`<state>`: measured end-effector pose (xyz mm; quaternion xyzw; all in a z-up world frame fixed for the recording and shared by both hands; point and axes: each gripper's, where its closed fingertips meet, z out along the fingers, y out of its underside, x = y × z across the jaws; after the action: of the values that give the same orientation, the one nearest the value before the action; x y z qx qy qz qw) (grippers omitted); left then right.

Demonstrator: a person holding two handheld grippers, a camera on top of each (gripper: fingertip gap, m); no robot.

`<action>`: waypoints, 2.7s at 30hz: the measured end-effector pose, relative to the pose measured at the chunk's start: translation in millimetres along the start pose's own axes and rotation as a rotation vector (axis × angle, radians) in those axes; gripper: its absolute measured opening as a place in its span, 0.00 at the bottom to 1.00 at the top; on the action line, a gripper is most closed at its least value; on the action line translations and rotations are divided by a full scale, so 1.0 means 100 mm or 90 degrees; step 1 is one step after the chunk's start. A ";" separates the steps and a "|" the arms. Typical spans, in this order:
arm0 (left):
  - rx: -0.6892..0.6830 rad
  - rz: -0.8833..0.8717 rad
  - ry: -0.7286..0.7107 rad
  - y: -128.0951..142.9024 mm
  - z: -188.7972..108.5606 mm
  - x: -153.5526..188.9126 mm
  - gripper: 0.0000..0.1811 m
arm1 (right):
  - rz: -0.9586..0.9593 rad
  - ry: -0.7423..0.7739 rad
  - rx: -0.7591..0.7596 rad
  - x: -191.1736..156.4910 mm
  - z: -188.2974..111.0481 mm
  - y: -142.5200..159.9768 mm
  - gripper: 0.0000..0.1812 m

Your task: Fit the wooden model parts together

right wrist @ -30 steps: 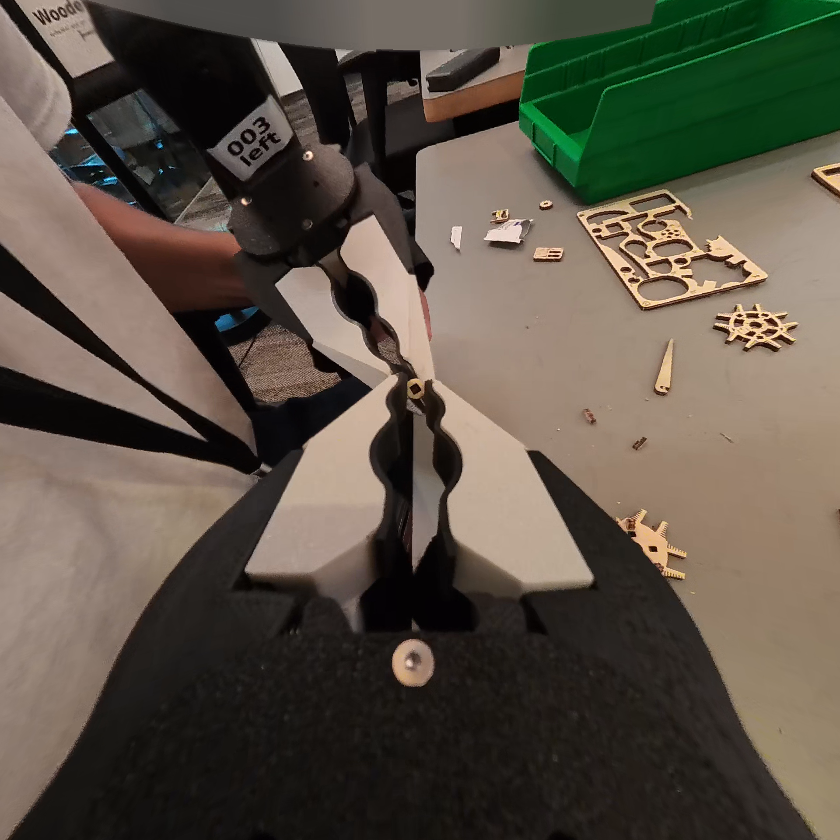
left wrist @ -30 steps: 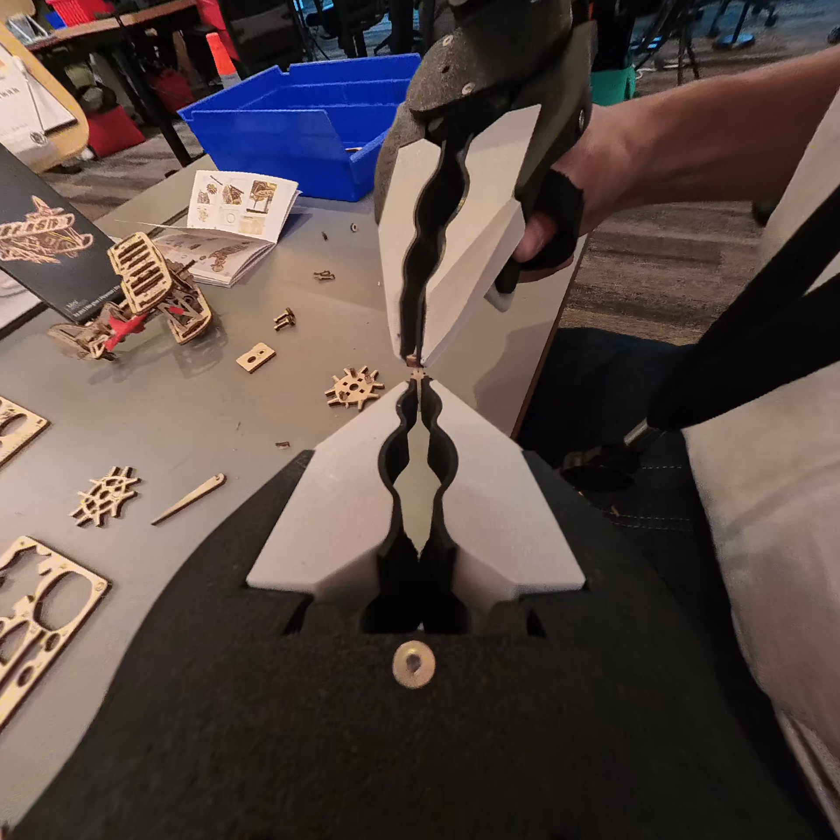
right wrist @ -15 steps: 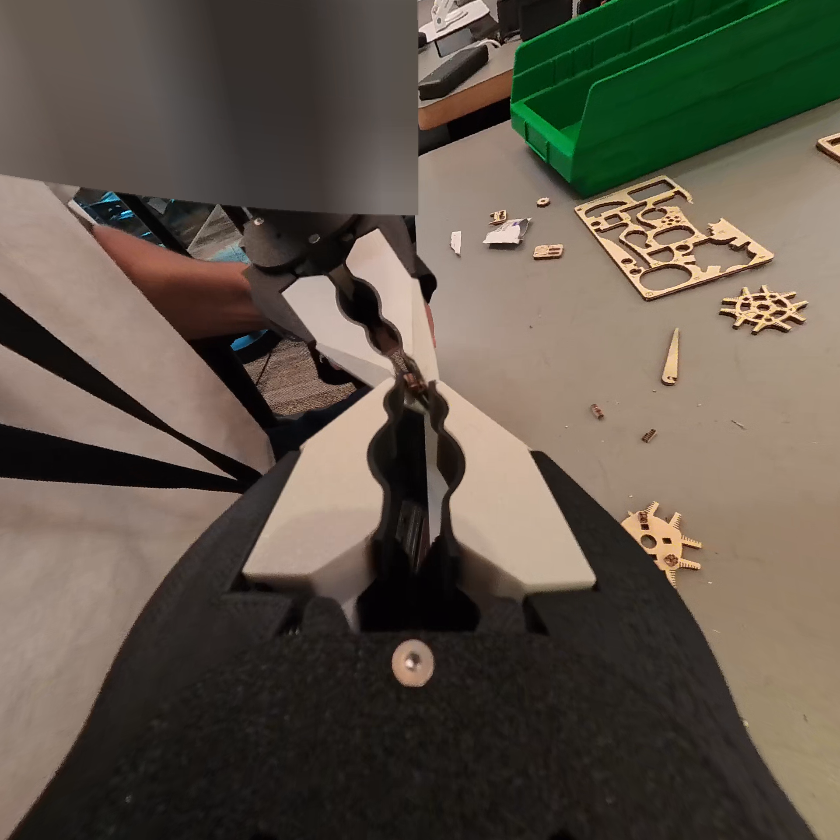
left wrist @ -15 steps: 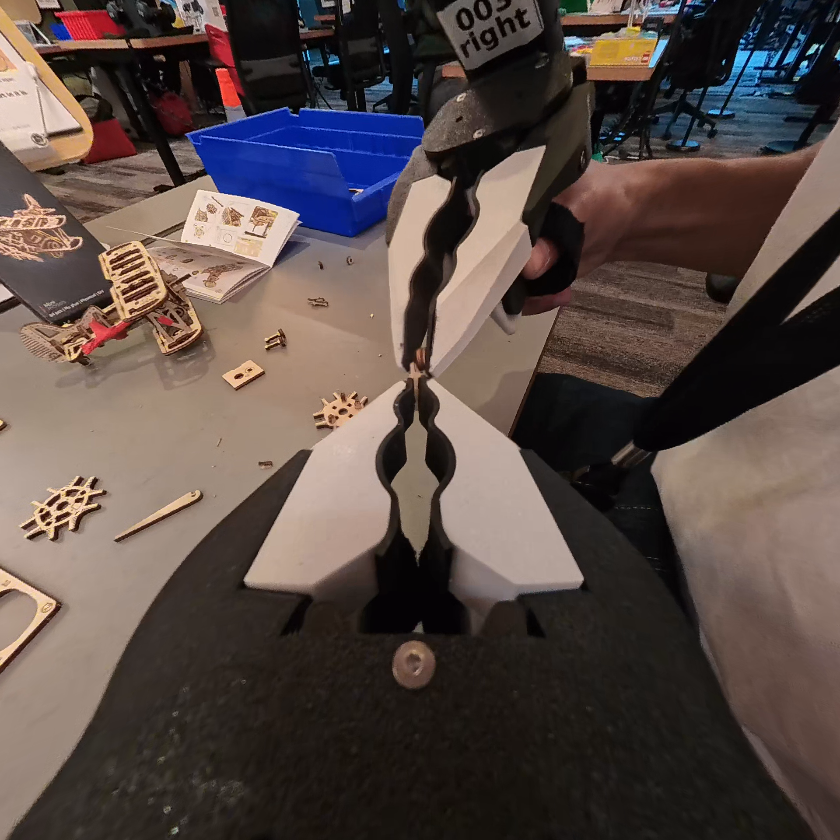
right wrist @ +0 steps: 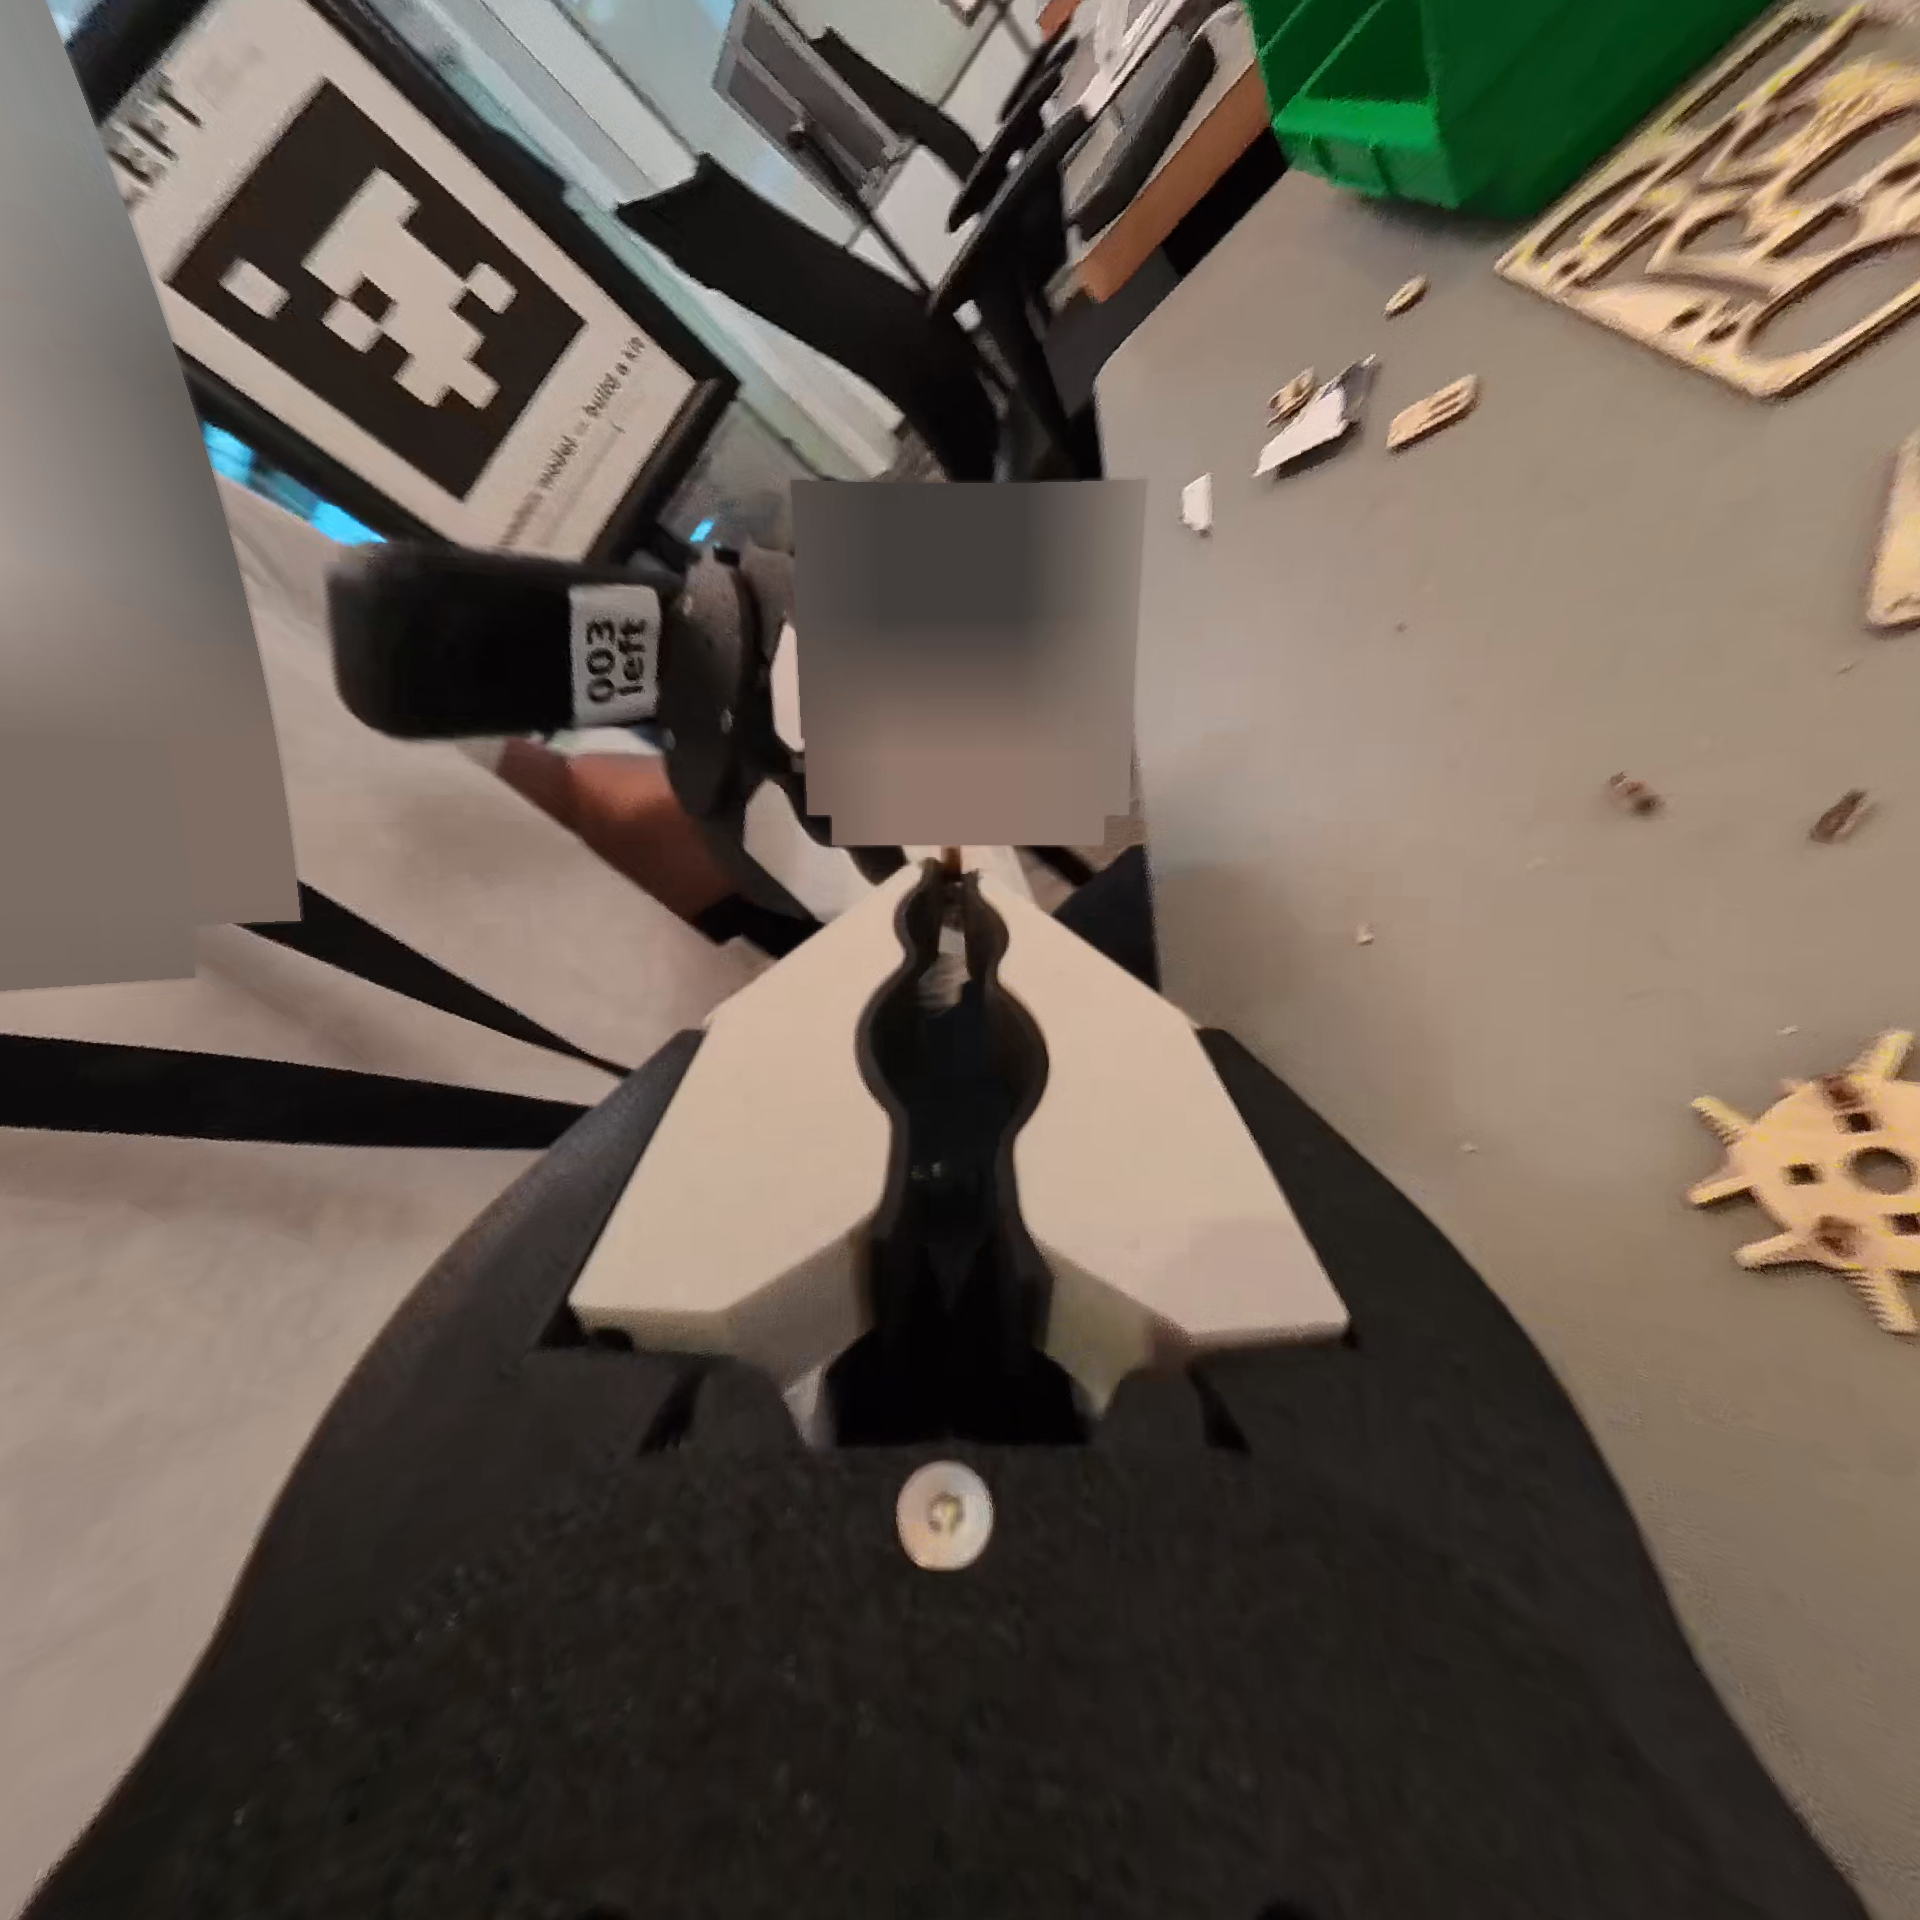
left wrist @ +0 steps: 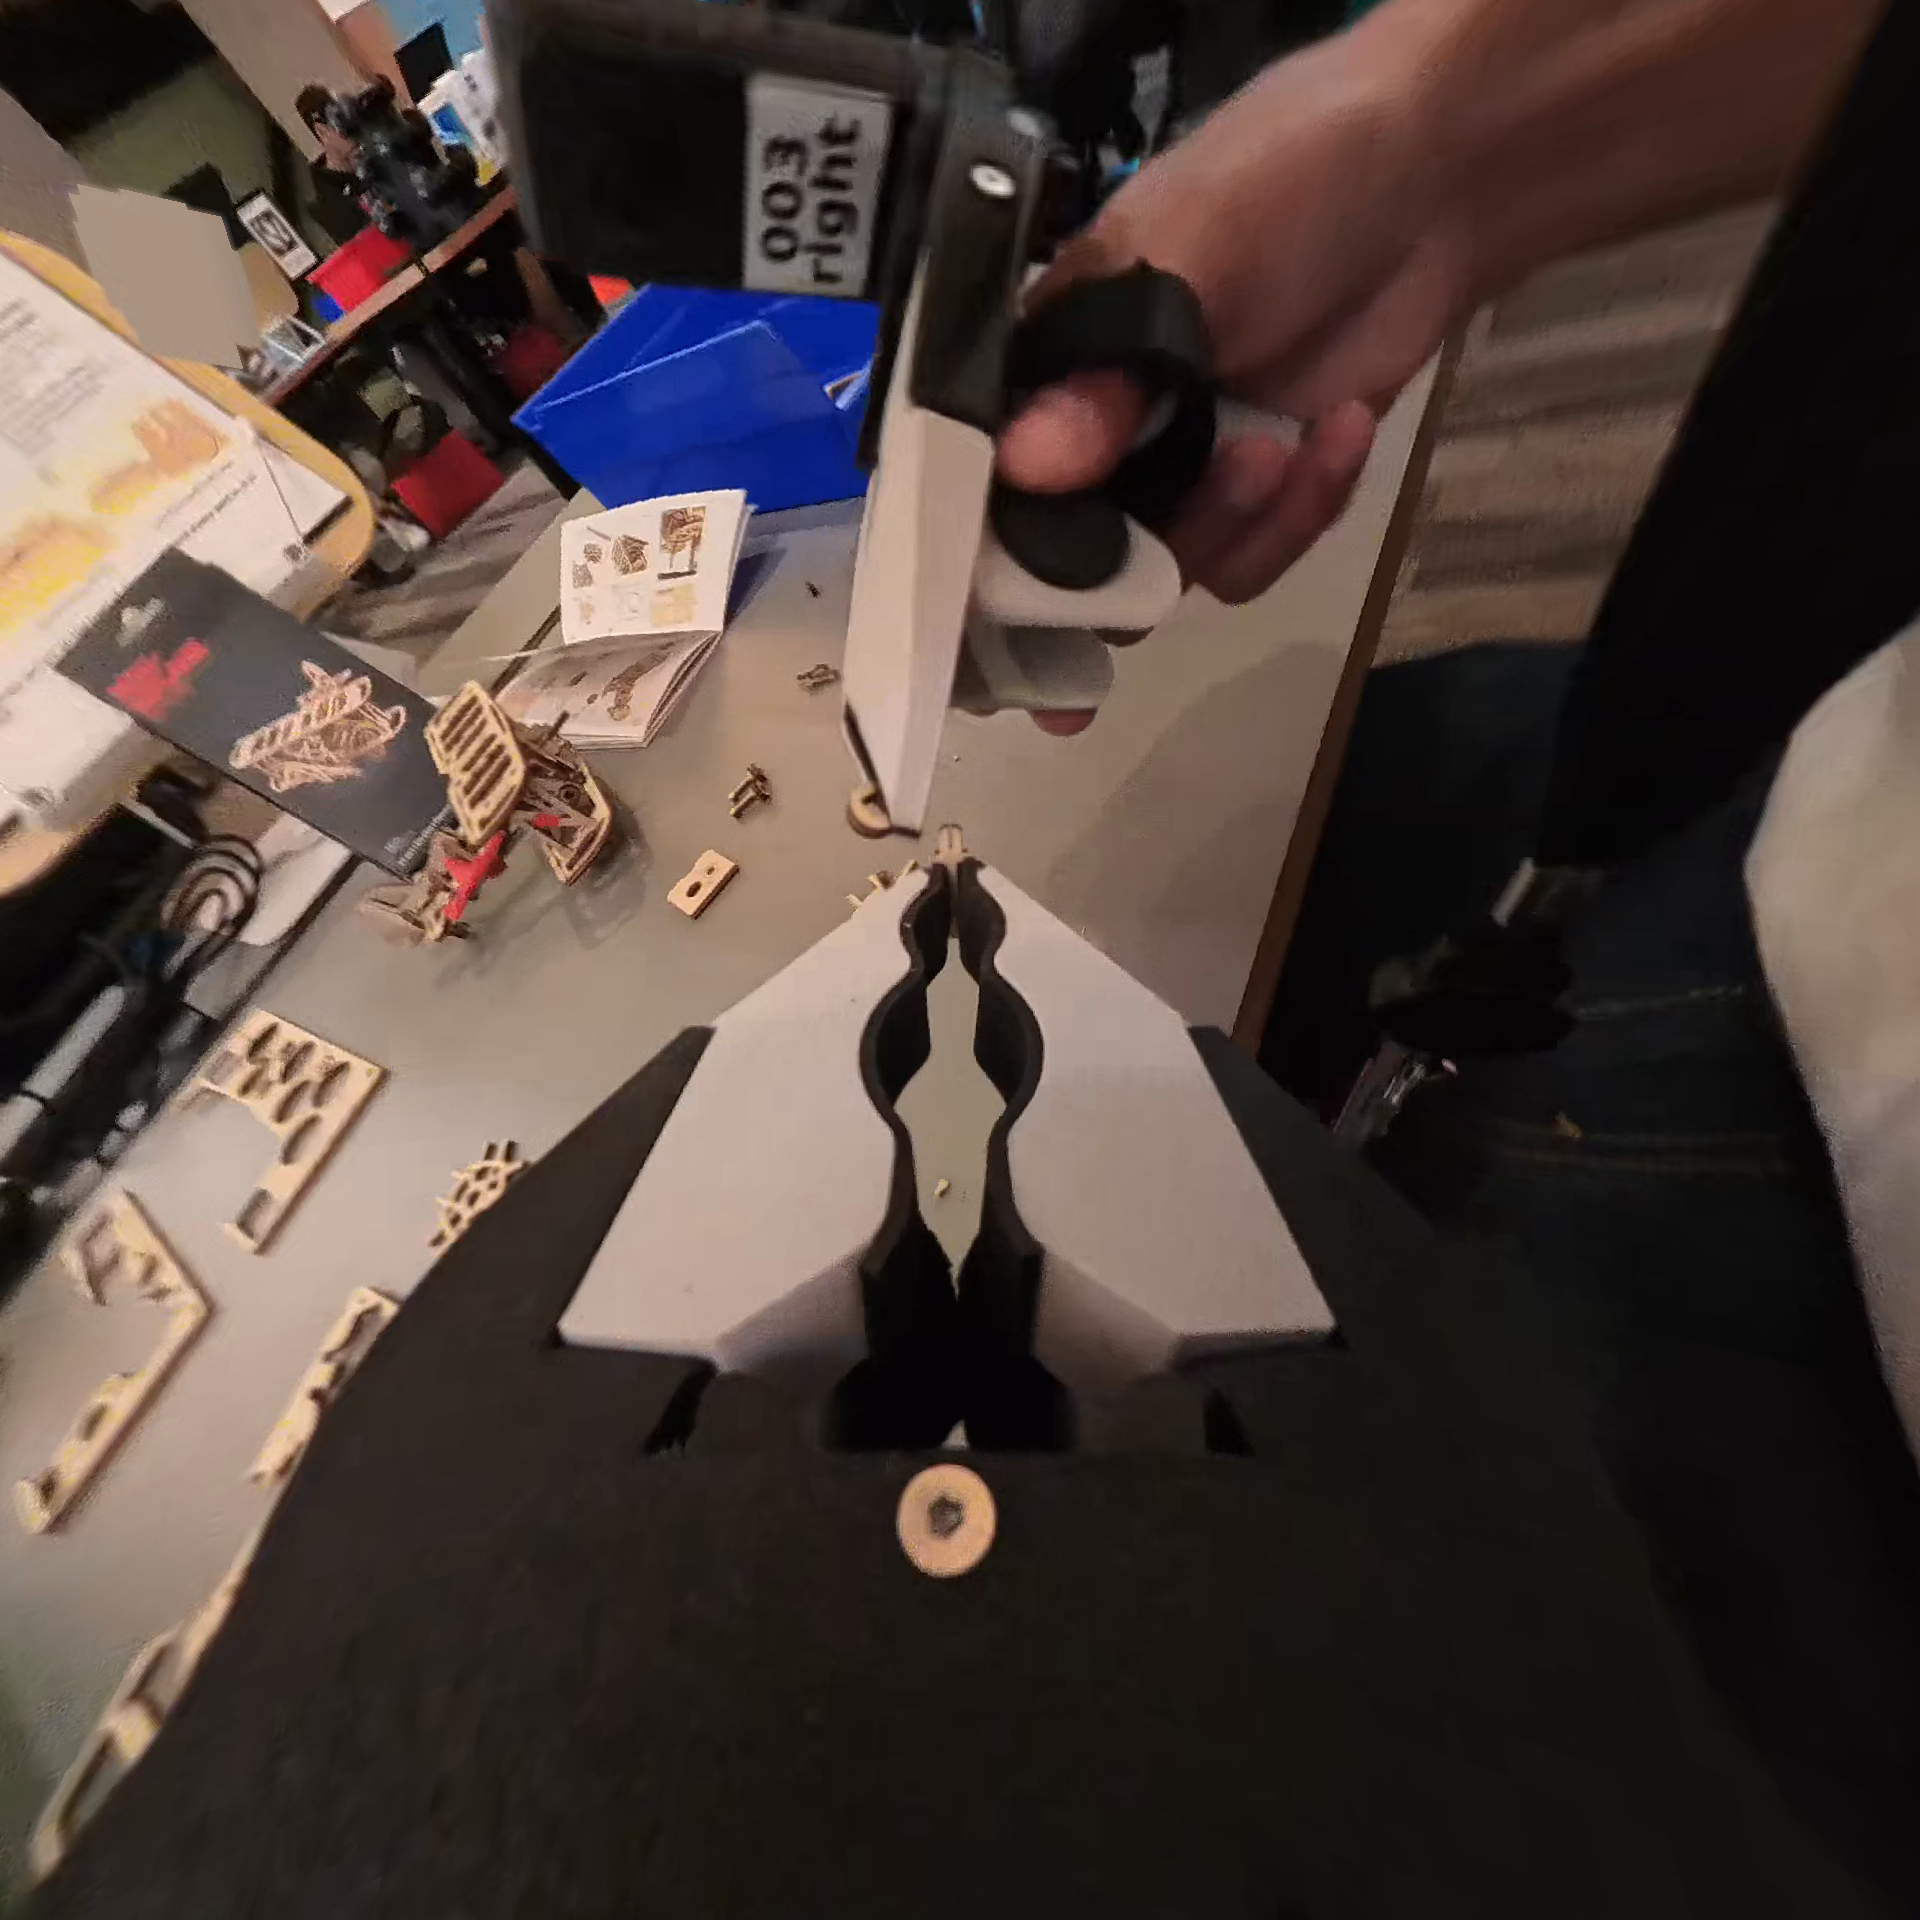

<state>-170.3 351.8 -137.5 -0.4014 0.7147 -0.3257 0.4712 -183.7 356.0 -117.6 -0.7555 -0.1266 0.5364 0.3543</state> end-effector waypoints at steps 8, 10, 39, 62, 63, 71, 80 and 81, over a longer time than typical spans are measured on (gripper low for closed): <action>-0.080 -0.025 -0.013 0.27 0.05 -0.13 0.00 | -0.013 0.117 -0.068 0.37 -0.20 0.14 0.01; -0.090 -0.054 -0.009 0.32 0.07 -0.16 0.00 | -0.062 0.243 -0.168 0.65 -0.40 0.34 0.01; -0.129 -0.043 0.017 0.40 0.10 -0.03 0.00 | -0.442 0.535 -0.431 1.03 -1.28 0.71 0.13; -0.155 -0.029 0.007 0.48 0.01 -0.04 0.00 | -0.411 0.377 -0.571 1.10 -1.24 0.79 0.09; -0.155 -0.029 0.008 0.48 0.01 -0.04 0.00 | -0.374 0.383 -0.549 1.07 -1.23 0.77 0.10; -0.160 -0.030 0.012 0.50 0.01 -0.04 0.00 | -0.190 0.517 -0.400 1.10 -1.25 0.74 0.09; -0.169 -0.025 0.023 0.52 0.04 0.00 0.00 | -0.182 0.530 -0.400 1.16 -1.23 0.80 0.06; -0.169 -0.024 0.021 0.53 0.04 -0.01 0.00 | -0.188 0.528 -0.402 1.16 -1.22 0.80 0.04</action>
<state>-180.8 376.5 -183.0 -0.4683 0.7516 -0.2435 0.3957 -43.4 315.7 -233.5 -0.9477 -0.2361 0.0733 0.2018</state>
